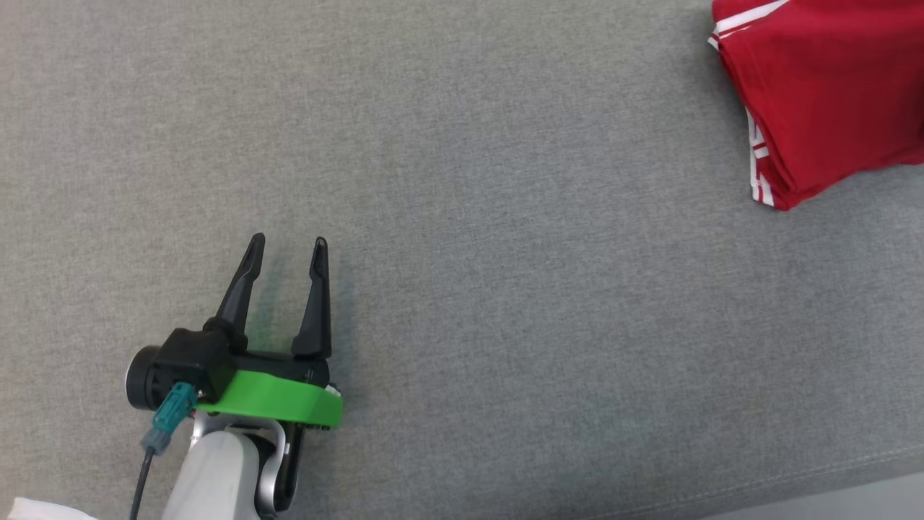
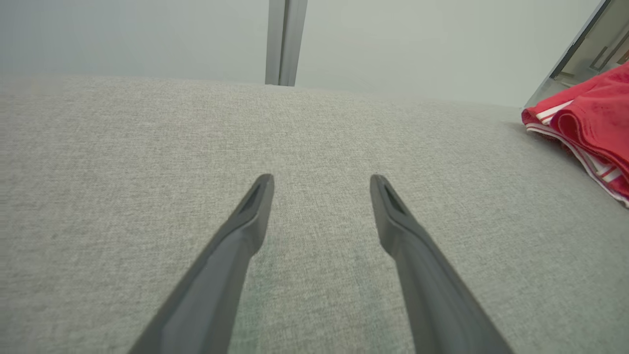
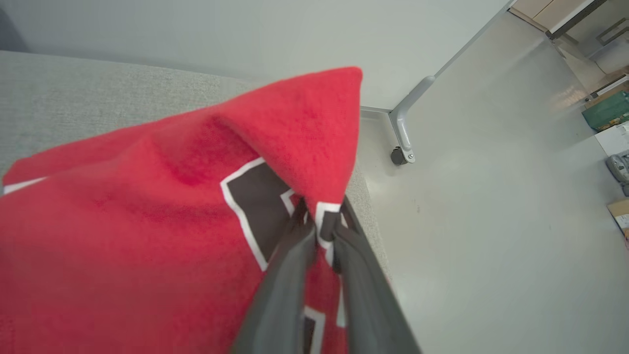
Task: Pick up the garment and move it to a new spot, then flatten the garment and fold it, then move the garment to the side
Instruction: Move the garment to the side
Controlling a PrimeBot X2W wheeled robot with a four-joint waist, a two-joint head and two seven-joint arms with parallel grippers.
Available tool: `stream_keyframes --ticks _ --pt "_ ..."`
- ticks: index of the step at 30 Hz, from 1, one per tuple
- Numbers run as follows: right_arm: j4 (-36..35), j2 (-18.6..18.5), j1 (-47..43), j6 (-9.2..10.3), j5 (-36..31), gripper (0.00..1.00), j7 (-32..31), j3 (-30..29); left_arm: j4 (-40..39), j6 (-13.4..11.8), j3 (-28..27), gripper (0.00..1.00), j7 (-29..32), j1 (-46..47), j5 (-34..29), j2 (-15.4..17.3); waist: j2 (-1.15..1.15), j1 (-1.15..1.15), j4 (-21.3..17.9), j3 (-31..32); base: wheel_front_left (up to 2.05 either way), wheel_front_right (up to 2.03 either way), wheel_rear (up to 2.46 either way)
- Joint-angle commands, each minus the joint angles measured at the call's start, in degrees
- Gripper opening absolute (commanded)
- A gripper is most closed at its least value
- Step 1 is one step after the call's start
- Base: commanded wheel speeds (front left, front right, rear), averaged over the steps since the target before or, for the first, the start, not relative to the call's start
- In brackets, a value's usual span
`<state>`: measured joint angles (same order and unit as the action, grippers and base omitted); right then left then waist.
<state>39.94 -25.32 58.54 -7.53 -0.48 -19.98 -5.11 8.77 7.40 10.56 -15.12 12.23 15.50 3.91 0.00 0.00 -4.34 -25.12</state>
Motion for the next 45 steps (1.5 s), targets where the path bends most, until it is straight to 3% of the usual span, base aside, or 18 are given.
stream_keyframes --ticks 1,2,3,10,15,23,31,37,45 --pt "0.6 0.1 -0.5 0.10 -1.7 0.31 0.8 -1.2 -0.2 0.1 0.0 1.00 0.0 1.2 -0.5 0.0 0.00 0.00 1.2 -1.2 0.00 0.00 0.00" --pt "0.8 0.3 -0.6 0.10 -2.7 0.45 1.6 -2.0 -0.2 0.1 0.1 1.00 0.0 1.2 -0.5 0.0 0.00 0.00 1.3 -1.4 0.00 0.00 0.00" --pt "1.1 0.6 -0.8 0.10 -4.2 1.00 2.5 -3.1 -0.1 0.1 0.2 1.00 0.0 1.3 -0.5 0.1 0.00 0.00 1.4 -1.5 0.00 0.00 0.00" --pt "3.8 3.4 -2.0 0.10 -10.2 1.00 7.0 -9.0 0.4 0.1 1.0 1.00 0.0 1.3 -0.7 0.1 0.00 0.00 1.4 -1.0 0.00 0.00 0.00" --pt "5.1 4.9 -2.5 0.10 -11.6 1.00 10.4 -9.7 0.8 0.1 1.1 1.00 0.0 0.5 -0.6 0.5 0.00 0.00 0.9 0.8 0.00 0.00 0.00" --pt "6.1 7.7 -2.8 0.10 -9.4 1.00 18.1 -6.3 1.1 0.1 0.5 1.00 0.0 0.4 -0.7 1.1 0.00 0.00 0.5 5.5 0.00 0.00 0.00" --pt "5.3 12.8 -6.6 0.10 -5.9 1.00 27.1 -1.6 3.1 0.1 -2.2 1.00 0.0 -0.4 -0.2 0.8 0.00 0.00 1.1 12.6 0.00 0.00 0.00" --pt "4.2 17.1 -12.5 0.10 -3.5 1.00 31.2 1.3 5.0 -0.6 -4.6 1.00 0.0 -2.9 0.3 0.1 0.00 0.00 2.4 17.8 0.00 0.00 0.00" --pt "-0.6 21.6 -24.8 0.10 0.8 1.00 34.8 0.8 6.7 -2.3 -7.5 1.00 0.0 -7.8 0.5 -0.5 0.00 0.00 4.7 22.3 0.00 0.00 0.00"
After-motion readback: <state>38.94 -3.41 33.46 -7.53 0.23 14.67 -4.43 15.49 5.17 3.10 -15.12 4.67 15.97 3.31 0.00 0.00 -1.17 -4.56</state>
